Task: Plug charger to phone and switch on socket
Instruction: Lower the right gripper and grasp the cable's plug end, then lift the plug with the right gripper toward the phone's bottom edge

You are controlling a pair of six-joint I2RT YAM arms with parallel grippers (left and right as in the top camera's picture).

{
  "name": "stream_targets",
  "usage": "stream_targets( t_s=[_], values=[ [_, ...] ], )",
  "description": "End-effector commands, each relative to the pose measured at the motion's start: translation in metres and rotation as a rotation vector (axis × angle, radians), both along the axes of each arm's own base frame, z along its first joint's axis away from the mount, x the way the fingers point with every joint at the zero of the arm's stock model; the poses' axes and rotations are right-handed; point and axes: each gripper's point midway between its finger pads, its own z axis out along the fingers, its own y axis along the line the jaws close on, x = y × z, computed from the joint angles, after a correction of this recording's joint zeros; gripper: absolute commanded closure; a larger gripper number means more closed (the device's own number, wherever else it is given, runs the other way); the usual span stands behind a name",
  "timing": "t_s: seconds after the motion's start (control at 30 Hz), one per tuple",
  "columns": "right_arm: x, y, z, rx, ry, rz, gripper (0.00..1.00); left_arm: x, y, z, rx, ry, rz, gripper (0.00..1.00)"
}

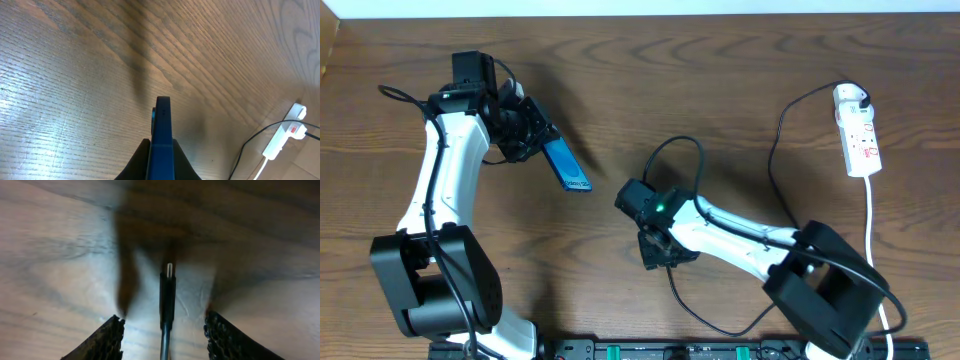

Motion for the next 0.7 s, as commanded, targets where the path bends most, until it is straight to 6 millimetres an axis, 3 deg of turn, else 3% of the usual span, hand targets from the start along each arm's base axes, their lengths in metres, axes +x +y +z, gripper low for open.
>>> stream_targets(
  t_s=[0.0, 0.1, 0.13, 0.2, 0.23, 0.47, 0.67],
  values=[
    [-0.005, -0.002, -0.008, -0.013, 0.028, 0.003, 0.49, 0.002, 0.001, 0.003, 0.004, -0.014, -0.012, 0.93],
    [-0.005, -0.002, -0.009, -0.014, 0.029, 0.004, 0.50, 0.002, 0.001, 0.003, 0.004, -0.014, -0.012, 0.93],
    [-0.005, -0.002, -0.009, -0.014, 0.029, 0.004, 0.58, 0.002, 0.001, 0.003, 0.004, -0.014, -0.012, 0.93],
    [-0.005, -0.002, -0.009, -0.014, 0.029, 0.004, 0.90, 0.002, 0.001, 0.003, 0.004, -0.014, -0.012, 0.93],
    [-0.005, -0.002, -0.009, -0.014, 0.029, 0.004, 0.97, 0.002, 0.001, 0.003, 0.004, -0.014, -0.012, 0.93],
    [-0.002, -0.002, -0.008, -0.007, 0.029, -0.002, 0.99, 0.002, 0.001, 0.003, 0.004, -0.014, -0.012, 0.93],
    [0.016, 0.001, 0.002, 0.116, 0.093, -0.019, 0.99, 0.002, -0.001, 0.004, -0.009, -0.018, -0.016, 0.93]
  ],
)
